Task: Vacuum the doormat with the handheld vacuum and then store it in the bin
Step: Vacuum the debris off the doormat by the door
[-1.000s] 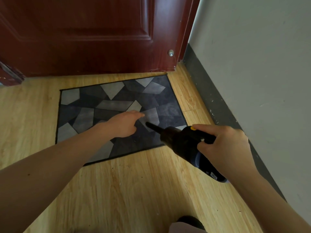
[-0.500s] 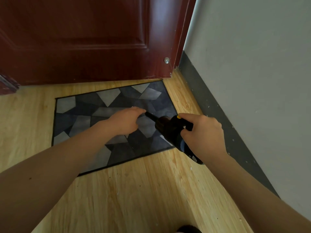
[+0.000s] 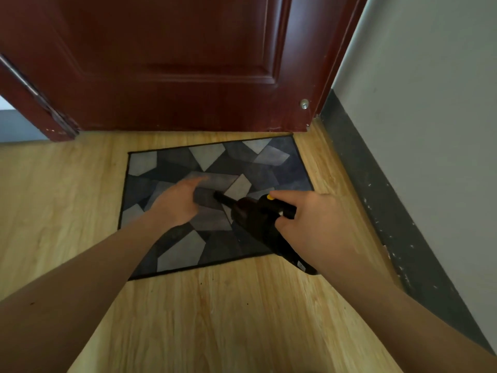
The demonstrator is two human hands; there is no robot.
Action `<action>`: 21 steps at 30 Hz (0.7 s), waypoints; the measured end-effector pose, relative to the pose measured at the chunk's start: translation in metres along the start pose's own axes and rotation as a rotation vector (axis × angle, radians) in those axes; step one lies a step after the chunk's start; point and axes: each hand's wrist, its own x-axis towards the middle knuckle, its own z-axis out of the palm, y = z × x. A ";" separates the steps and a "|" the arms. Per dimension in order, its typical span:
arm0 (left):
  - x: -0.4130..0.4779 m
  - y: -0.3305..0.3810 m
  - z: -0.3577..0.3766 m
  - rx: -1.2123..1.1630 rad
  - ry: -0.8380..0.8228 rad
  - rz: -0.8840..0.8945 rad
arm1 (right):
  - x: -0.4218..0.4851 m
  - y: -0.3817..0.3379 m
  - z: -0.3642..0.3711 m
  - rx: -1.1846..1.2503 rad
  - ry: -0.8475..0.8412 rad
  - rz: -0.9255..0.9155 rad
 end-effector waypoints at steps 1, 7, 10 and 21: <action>-0.003 -0.007 -0.002 -0.004 0.009 -0.021 | 0.002 -0.004 0.004 0.008 -0.004 -0.008; -0.016 -0.034 -0.007 -0.048 0.043 -0.117 | 0.010 -0.025 0.022 0.004 -0.040 -0.073; -0.020 -0.045 -0.009 -0.076 0.070 -0.170 | 0.011 -0.034 0.023 0.017 -0.056 -0.097; -0.022 -0.045 -0.002 -0.058 -0.038 -0.177 | 0.017 -0.040 0.021 -0.078 -0.164 -0.122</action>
